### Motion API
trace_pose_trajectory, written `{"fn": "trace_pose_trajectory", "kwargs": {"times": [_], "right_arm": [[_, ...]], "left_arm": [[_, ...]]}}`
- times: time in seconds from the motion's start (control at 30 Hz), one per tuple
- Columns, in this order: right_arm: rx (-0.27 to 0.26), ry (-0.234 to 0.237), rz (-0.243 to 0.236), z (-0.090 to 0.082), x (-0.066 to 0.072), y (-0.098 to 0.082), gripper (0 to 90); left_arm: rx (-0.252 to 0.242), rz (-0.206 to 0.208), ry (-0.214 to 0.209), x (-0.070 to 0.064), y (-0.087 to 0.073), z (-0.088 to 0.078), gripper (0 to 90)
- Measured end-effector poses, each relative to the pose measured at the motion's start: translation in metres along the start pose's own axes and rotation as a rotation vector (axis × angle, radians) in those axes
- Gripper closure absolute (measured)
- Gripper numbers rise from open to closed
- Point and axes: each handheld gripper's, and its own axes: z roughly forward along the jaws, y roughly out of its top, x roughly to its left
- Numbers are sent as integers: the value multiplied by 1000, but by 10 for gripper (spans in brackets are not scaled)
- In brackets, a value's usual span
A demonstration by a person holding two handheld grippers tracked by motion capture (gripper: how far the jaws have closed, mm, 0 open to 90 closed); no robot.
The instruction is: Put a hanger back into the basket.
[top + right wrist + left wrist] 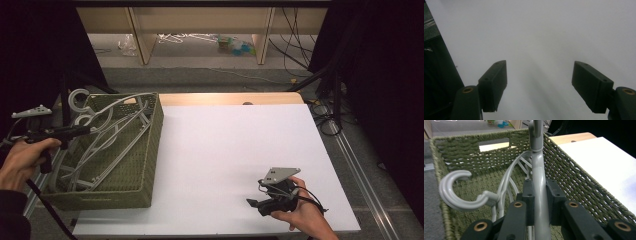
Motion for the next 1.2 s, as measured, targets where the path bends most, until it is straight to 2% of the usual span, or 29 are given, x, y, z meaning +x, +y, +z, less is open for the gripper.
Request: {"fn": "trace_pose_trajectory", "kwargs": {"times": [0.13,0.27,0.37,0.57,0.6,0.67,0.73,0.8,0.87,0.97,1.1,1.2], "right_arm": [[-2,-2,-3,0,-1,0,291],[1,0,-1,0,0,0,292],[1,-6,-4,1,-1,0,292],[-14,-10,-7,2,0,1,292],[4,1,-2,1,0,1,292],[1,-3,-6,1,-1,1,292],[0,-2,-5,1,-1,1,292],[-13,-10,-6,2,-1,1,292],[-1,-3,-1,1,-1,1,291],[-15,-12,1,1,-1,0,292],[-13,-12,5,1,-1,0,292],[0,-3,2,1,-1,0,292]], "left_arm": [[39,-25,8,2,-7,10,788],[60,-16,1,-2,-13,21,789],[72,-38,3,-2,-17,25,789],[138,-104,36,4,-31,34,788],[146,-110,42,5,-32,35,787],[148,-130,66,8,-34,36,783],[147,-136,72,9,-35,36,778],[151,-120,96,7,-35,37,765],[170,-104,130,6,-35,38,737],[165,-114,146,7,-36,39,720],[179,-96,219,8,-35,35,689],[138,-132,244,9,-34,28,644]]}}
